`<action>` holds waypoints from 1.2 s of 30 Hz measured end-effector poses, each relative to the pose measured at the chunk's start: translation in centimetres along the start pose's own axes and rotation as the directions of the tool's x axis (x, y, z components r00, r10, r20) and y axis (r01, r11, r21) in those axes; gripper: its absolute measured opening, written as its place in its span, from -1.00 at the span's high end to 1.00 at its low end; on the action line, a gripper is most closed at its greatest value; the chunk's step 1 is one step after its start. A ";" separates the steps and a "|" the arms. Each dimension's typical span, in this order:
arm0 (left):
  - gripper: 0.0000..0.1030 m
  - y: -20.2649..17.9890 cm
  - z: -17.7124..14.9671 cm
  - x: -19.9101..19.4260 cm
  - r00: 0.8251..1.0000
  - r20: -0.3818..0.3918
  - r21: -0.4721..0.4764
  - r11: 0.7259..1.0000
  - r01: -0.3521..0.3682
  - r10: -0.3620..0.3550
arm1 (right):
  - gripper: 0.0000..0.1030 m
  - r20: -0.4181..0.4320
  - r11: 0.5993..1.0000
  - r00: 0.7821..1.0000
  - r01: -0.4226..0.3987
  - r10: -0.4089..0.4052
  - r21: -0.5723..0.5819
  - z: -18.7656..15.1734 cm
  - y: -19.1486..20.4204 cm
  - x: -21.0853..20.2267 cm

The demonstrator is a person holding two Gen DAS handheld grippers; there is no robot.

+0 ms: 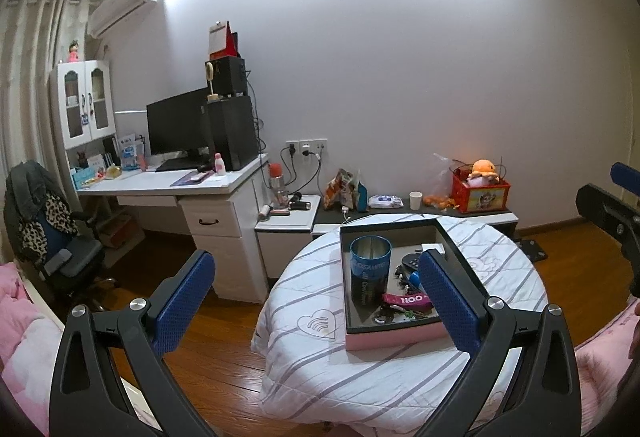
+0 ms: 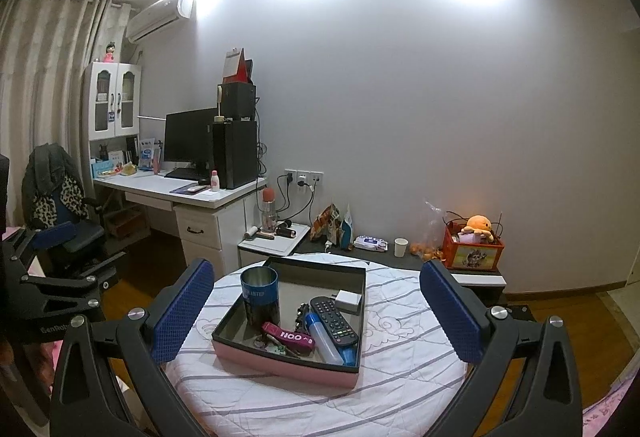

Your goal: Organize rigid objects

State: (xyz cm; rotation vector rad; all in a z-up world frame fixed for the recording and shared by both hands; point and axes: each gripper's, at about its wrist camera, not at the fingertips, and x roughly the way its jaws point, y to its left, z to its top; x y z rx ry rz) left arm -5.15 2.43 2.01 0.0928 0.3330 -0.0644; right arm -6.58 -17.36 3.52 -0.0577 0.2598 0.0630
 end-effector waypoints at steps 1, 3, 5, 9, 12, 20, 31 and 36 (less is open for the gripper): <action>-0.99 0.0 0.0 0.0 1.000 0.000 0.001 1.000 0.001 -0.001 | -1.00 -0.001 1.000 1.000 -0.001 0.001 0.000 0.1 0.0 0.1; -0.99 0.1 0.0 0.0 1.000 0.000 0.000 1.000 0.003 -0.003 | -1.00 0.001 1.000 1.000 0.000 0.000 0.000 0.2 0.0 0.2; -0.99 0.0 0.1 0.0 1.000 -0.002 0.000 1.000 0.009 -0.009 | -1.00 0.001 1.000 1.000 0.001 -0.001 0.004 0.2 -0.1 0.3; -0.99 -0.1 0.1 0.2 1.000 -0.004 0.002 1.000 0.022 -0.022 | -1.00 -0.002 1.000 1.000 0.012 -0.012 0.002 0.5 -0.3 0.7; -0.99 -0.2 0.1 0.3 1.000 -0.001 0.001 1.000 0.029 -0.029 | -1.00 -0.004 1.000 1.000 0.010 -0.010 0.002 0.4 -0.3 0.7; -0.99 -0.1 -0.1 0.6 0.999 0.001 -0.014 0.999 0.041 -0.041 | -1.00 -0.009 1.000 1.000 0.010 -0.010 0.000 0.5 -0.3 0.8; -0.99 -0.4 -0.2 1.0 0.999 0.026 -0.006 0.999 0.047 -0.047 | -1.00 -0.021 1.000 1.000 0.008 -0.008 -0.004 0.2 -0.3 1.2; -0.99 -0.2 -0.3 1.3 0.998 0.028 -0.018 0.998 0.056 -0.055 | -1.00 -0.032 1.000 0.999 0.010 -0.010 -0.005 0.0 -0.6 1.5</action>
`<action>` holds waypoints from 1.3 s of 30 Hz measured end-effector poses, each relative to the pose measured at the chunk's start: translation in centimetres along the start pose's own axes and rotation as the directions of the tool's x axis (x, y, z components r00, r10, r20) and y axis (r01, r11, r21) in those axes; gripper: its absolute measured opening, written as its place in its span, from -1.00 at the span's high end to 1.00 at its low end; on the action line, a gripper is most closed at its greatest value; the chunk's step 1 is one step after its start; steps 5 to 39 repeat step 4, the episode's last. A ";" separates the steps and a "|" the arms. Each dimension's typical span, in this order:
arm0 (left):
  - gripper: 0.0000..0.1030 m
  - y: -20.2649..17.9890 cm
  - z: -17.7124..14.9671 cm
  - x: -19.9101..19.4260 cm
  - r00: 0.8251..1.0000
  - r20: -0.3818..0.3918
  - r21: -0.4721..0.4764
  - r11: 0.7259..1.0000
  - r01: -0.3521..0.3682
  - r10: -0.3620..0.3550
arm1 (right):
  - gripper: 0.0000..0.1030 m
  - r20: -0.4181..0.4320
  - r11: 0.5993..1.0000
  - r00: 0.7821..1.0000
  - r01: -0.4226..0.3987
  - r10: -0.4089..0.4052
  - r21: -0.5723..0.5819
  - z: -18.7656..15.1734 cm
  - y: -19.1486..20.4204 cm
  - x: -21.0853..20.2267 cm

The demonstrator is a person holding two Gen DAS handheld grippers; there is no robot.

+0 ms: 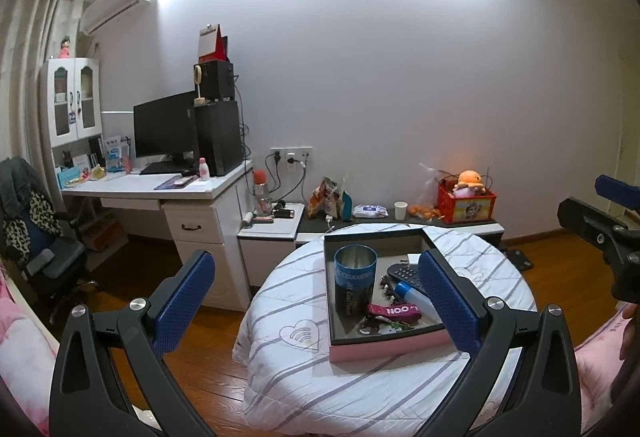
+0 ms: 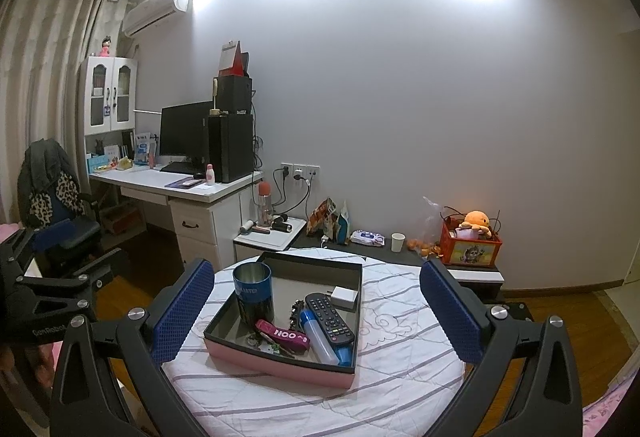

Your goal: Organize rigid objects

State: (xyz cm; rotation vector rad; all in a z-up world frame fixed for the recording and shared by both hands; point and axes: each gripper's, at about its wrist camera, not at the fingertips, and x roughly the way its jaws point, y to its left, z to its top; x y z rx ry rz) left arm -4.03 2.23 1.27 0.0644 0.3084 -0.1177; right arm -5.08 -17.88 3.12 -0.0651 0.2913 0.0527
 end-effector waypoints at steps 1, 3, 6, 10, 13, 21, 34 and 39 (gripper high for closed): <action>-0.99 0.0 0.0 0.1 1.000 -0.003 -0.002 1.000 -0.001 0.001 | -1.00 -0.001 1.000 1.000 0.001 -0.001 0.000 0.0 0.0 0.0; -0.99 0.0 0.0 0.3 1.000 -0.009 -0.006 1.000 0.006 -0.006 | -1.00 -0.005 1.000 1.000 0.001 -0.001 0.000 -0.1 -0.1 0.1; -0.99 0.1 0.0 0.4 1.000 -0.012 -0.007 1.000 0.003 -0.003 | -1.00 -0.007 1.000 1.000 0.002 -0.002 0.000 -0.2 -0.2 0.0; -0.99 0.1 0.0 0.4 1.000 -0.012 -0.007 1.000 0.003 -0.003 | -1.00 -0.007 1.000 1.000 0.002 -0.002 0.000 -0.2 -0.2 0.0; -0.99 0.1 0.0 0.4 1.000 -0.012 -0.007 1.000 0.003 -0.003 | -1.00 -0.007 1.000 1.000 0.002 -0.002 0.000 -0.2 -0.2 0.0; -0.99 0.1 0.0 0.4 1.000 -0.012 -0.007 1.000 0.003 -0.003 | -1.00 -0.007 1.000 1.000 0.002 -0.002 0.000 -0.2 -0.2 0.0; -0.99 0.1 0.0 0.4 1.000 -0.012 -0.007 1.000 0.003 -0.003 | -1.00 -0.007 1.000 1.000 0.002 -0.002 0.000 -0.2 -0.2 0.0; -0.99 0.1 0.0 0.4 1.000 -0.012 -0.007 1.000 0.003 -0.003 | -1.00 -0.007 1.000 1.000 0.002 -0.002 0.000 -0.2 -0.2 0.0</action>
